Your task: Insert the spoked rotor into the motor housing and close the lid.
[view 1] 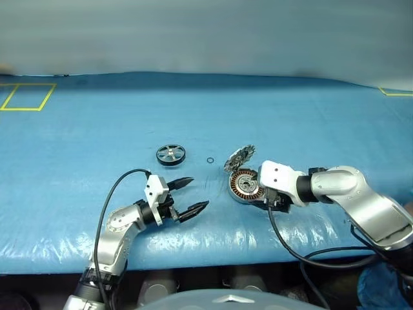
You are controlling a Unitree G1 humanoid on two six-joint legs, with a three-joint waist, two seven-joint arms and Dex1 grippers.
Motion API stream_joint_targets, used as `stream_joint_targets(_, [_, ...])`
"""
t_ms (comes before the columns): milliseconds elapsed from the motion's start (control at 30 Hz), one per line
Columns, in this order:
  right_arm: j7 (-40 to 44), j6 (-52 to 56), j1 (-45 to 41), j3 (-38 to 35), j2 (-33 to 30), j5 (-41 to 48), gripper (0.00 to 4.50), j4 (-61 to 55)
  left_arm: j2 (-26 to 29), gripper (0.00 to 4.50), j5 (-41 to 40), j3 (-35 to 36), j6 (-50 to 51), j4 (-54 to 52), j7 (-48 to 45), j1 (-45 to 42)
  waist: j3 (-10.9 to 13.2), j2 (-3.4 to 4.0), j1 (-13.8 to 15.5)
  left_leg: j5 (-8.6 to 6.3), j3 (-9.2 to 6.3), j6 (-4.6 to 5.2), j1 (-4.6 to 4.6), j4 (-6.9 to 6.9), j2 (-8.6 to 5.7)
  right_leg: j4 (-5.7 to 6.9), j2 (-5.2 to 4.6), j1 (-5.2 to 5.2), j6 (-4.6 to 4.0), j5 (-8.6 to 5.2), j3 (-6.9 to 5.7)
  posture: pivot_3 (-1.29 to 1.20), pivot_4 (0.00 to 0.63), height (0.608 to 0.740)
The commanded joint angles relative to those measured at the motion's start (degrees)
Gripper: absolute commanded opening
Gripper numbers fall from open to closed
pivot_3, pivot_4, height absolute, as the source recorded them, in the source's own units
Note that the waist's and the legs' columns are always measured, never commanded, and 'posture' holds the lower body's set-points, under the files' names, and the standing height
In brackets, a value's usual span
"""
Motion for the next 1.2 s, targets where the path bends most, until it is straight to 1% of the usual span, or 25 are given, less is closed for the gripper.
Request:
stream_joint_targets(33, [2.6, -2.7, -2.7, 1.5, -0.3, -2.4, 3.38, 1.8, -0.5, 4.50, 0.0, 0.1, -1.5, -1.4, 0.7, 0.8, 0.0, 0.00, 0.0, 0.00, 0.00, 0.00, 0.01, 0.01, 0.00, 0.01, 0.00, 0.00, 0.00, 0.00, 0.00, 0.00, 0.150, 0.740])
stream_joint_targets(167, [3.0, -4.3, -4.2, 3.0, 0.8, -5.1, 3.38, 4.6, -0.6, 4.50, -0.1, -0.1, -1.6, -2.1, 1.3, 1.4, 0.0, 0.00, 0.1, 0.01, 0.00, -0.01, 0.02, 0.01, 0.02, 0.02, 0.00, 0.00, 0.00, 0.00, -0.01, 0.00, 0.150, 0.740])
stream_joint_targets(333, [3.6, -4.0, -4.3, 4.7, 2.4, -7.1, 3.38, 5.5, -0.3, 4.50, -0.2, 0.0, -1.5, -2.4, 1.3, 1.5, 0.0, 0.00, 0.1, 0.01, 0.01, -0.01, 0.02, 0.02, 0.01, 0.03, -0.01, 0.01, 0.01, 0.01, -0.01, 0.00, 0.150, 0.740])
stream_joint_targets(500, [4.9, -4.3, -3.4, 4.8, 2.5, -7.6, 3.38, 5.1, 0.5, 4.50, -0.4, 0.9, -1.7, -0.5, 0.7, 0.3, 0.0, 0.01, 0.1, 0.01, 0.01, -0.01, 0.02, 0.03, 0.01, 0.04, -0.01, 0.01, 0.01, 0.02, -0.02, 0.00, 0.150, 0.740])
stream_joint_targets(633, [3.7, -4.2, -3.2, 5.0, 3.6, -9.2, 3.38, 6.2, 0.7, 4.50, -0.5, 1.5, -1.9, 2.0, -0.4, -1.4, 0.0, 0.01, 0.1, 0.01, 0.03, -0.02, 0.02, 0.06, 0.01, 0.04, -0.01, 0.01, 0.02, 0.02, -0.02, 0.00, 0.150, 0.740])
stream_joint_targets(867, [4.0, -3.6, -2.7, 6.9, 5.7, -10.5, 3.38, 7.0, 1.1, 4.50, -0.9, 3.4, -6.4, 10.7, -4.9, -3.7, 0.0, 0.01, 0.1, 0.02, 0.04, -0.02, 0.03, 0.06, 0.02, 0.06, 0.01, 0.02, 0.03, 0.03, -0.03, 0.00, 0.150, 0.740])
stream_joint_targets(1000, [4.3, -4.3, -3.3, 8.3, 6.2, -11.9, 3.38, 7.9, 1.2, 4.50, -0.9, 5.2, -11.3, 18.5, -8.7, -4.9, 0.0, 0.01, 0.1, 0.01, 0.04, -0.02, 0.04, 0.08, 0.01, 0.05, -0.01, 0.02, 0.03, 0.03, -0.04, 0.00, 0.150, 0.740])
stream_joint_targets(1100, [3.6, -4.2, -3.9, 8.8, 7.5, -13.1, 2.78, 9.0, 0.9, 4.50, -0.9, 5.9, -13.9, 22.5, -10.5, -5.8, -0.1, 0.05, 0.1, 0.02, 0.04, -0.03, 0.13, 0.10, 0.03, 0.06, -0.01, 0.03, 0.03, 0.04, -0.06, 0.00, 0.150, 0.740])
stream_joint_targets(1167, [4.5, -4.6, -4.3, 9.6, 7.5, -14.1, 2.16, 9.2, 0.7, 4.50, -0.8, 6.2, -15.1, 24.2, -11.2, -6.3, -0.1, 0.04, 0.0, 0.02, 0.03, -0.04, 0.21, 0.10, 0.04, 0.08, -0.01, 0.04, 0.02, 0.04, -0.06, 0.00, 0.150, 0.740])
stream_joint_targets(1200, [4.6, -4.4, -4.5, 9.9, 7.8, -14.6, 2.00, 9.1, 0.6, 4.50, -0.8, 6.3, -15.6, 24.8, -11.5, -6.5, -0.1, 0.04, -0.1, 0.03, 0.03, -0.04, 0.28, 0.10, 0.07, 0.08, 0.00, 0.03, 0.00, 0.05, -0.08, 0.00, 0.150, 0.740])
